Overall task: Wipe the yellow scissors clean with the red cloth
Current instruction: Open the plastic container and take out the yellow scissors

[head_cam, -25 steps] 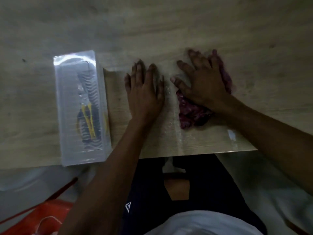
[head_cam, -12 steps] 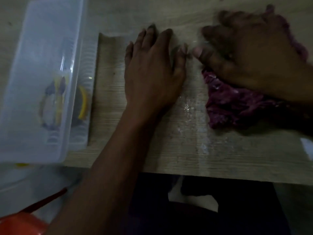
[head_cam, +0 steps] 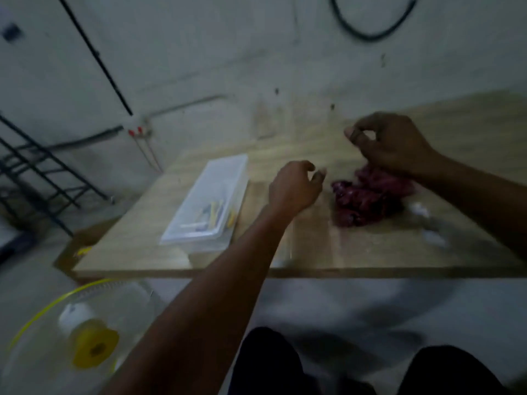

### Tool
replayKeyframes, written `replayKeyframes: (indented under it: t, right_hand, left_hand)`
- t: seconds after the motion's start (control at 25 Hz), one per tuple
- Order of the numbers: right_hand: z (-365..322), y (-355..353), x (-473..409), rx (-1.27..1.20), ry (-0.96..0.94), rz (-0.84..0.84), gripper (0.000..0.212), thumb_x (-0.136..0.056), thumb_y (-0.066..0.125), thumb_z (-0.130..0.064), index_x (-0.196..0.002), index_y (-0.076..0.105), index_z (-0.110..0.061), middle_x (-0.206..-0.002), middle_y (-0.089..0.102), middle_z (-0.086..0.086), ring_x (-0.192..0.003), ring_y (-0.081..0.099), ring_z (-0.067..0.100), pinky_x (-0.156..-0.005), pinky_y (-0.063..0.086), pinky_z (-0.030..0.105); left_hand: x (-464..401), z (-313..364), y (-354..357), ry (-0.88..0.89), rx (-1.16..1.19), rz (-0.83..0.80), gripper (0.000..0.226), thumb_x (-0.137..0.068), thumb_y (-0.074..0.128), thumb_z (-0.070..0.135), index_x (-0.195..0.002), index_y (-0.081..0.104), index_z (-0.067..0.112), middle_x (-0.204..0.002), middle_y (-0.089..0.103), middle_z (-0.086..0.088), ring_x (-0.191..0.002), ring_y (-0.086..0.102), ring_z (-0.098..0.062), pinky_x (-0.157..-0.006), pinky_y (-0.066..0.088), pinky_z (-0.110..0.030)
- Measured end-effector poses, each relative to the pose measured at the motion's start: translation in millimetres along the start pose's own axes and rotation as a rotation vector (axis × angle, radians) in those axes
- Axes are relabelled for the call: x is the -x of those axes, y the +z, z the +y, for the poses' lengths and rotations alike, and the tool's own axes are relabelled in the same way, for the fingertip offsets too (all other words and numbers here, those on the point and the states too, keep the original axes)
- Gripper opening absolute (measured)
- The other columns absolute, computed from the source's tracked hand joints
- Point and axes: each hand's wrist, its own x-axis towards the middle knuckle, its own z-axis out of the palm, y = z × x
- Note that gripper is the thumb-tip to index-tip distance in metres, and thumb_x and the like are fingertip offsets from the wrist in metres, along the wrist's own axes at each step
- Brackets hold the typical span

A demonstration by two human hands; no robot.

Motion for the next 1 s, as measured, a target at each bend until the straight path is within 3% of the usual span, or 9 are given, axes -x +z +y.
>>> replayKeyframes:
  t: [0.16,0.28,0.36,0.44,0.56,0.64,0.76,0.88,1.0]
  right_hand:
    - [-32,-38,19,0.016,-0.046,0.051,0.016,-0.093,0.075,-0.027,-0.097,0.081,-0.012,-0.102,0.079,0.012,-0.097,0.073,0.028,-0.088,0.051,0.035]
    - [-65,-40,34,-0.055,-0.086,0.068,0.006,-0.09,0.079,-0.027,-0.091,0.083,-0.022,-0.094,0.08,-0.005,-0.089,0.068,0.0,-0.085,0.05,0.02]
    - [-97,-28,36,-0.079,-0.108,0.01,0.014,-0.091,0.074,-0.039,-0.093,0.082,-0.028,-0.097,0.079,-0.013,-0.092,0.066,-0.005,-0.081,0.048,0.015]
    - [-127,-10,35,-0.077,-0.14,-0.053,0.023,-0.092,0.067,-0.048,-0.098,0.081,-0.03,-0.101,0.078,-0.017,-0.096,0.067,-0.004,-0.086,0.048,0.019]
    - [-169,21,27,-0.071,-0.205,-0.102,0.032,-0.095,0.064,-0.051,-0.108,0.08,-0.027,-0.114,0.077,-0.014,-0.108,0.068,0.001,-0.097,0.05,0.025]
    - [-194,54,26,-0.055,-0.22,-0.181,0.043,-0.095,0.057,-0.058,-0.112,0.079,-0.025,-0.12,0.076,-0.008,-0.114,0.068,0.01,-0.099,0.051,0.03]
    - [-220,111,40,0.087,-0.254,-0.308,0.07,-0.091,0.035,-0.074,-0.111,0.077,-0.022,-0.116,0.075,0.004,-0.109,0.069,0.027,-0.091,0.056,0.043]
    - [-235,139,59,0.194,-0.221,-0.391,0.074,-0.094,0.034,-0.076,-0.123,0.07,-0.018,-0.123,0.07,0.014,-0.112,0.065,0.039,-0.088,0.056,0.048]
    - [-246,142,67,0.333,-0.23,-0.361,0.078,-0.095,0.037,-0.077,-0.13,0.066,-0.014,-0.128,0.069,0.014,-0.113,0.064,0.037,-0.089,0.056,0.046]
  left_hand:
    - [29,32,-76,0.242,0.212,0.224,0.041,-0.092,0.059,0.057,-0.107,0.078,0.024,-0.104,0.079,0.007,-0.095,0.074,-0.009,-0.085,0.059,-0.032]
    - [61,9,-121,0.308,0.308,0.406,0.032,-0.091,0.064,0.053,-0.097,0.08,0.026,-0.092,0.078,0.018,-0.088,0.071,0.004,-0.08,0.057,-0.025]
    - [75,-25,-142,0.234,0.349,0.509,0.033,-0.089,0.067,0.058,-0.094,0.08,0.028,-0.09,0.076,0.021,-0.086,0.07,0.007,-0.077,0.055,-0.018]
    - [79,-65,-151,0.091,0.356,0.58,0.031,-0.086,0.072,0.057,-0.096,0.079,0.029,-0.096,0.076,0.017,-0.086,0.071,-0.003,-0.073,0.049,-0.01]
    - [94,-118,-157,-0.165,0.307,0.643,0.029,-0.088,0.075,0.043,-0.11,0.077,0.024,-0.115,0.074,0.001,-0.095,0.069,-0.021,-0.081,0.05,-0.029]
    - [121,-145,-155,-0.331,0.348,0.62,0.044,-0.092,0.069,0.048,-0.126,0.07,0.02,-0.133,0.068,-0.005,-0.112,0.065,-0.028,-0.096,0.049,-0.039]
    - [163,-164,-145,-0.483,0.583,0.492,0.061,-0.096,0.064,0.051,-0.145,0.054,0.016,-0.148,0.055,-0.01,-0.133,0.053,-0.03,-0.106,0.041,-0.04]
    - [196,-164,-120,-0.458,0.778,0.287,0.062,-0.097,0.067,0.041,-0.148,0.051,0.011,-0.146,0.055,-0.011,-0.131,0.054,-0.027,-0.105,0.041,-0.034]
    - [212,-162,-108,-0.421,0.831,0.23,0.042,-0.093,0.073,0.03,-0.132,0.065,0.014,-0.129,0.067,-0.004,-0.121,0.061,-0.022,-0.107,0.049,-0.044]
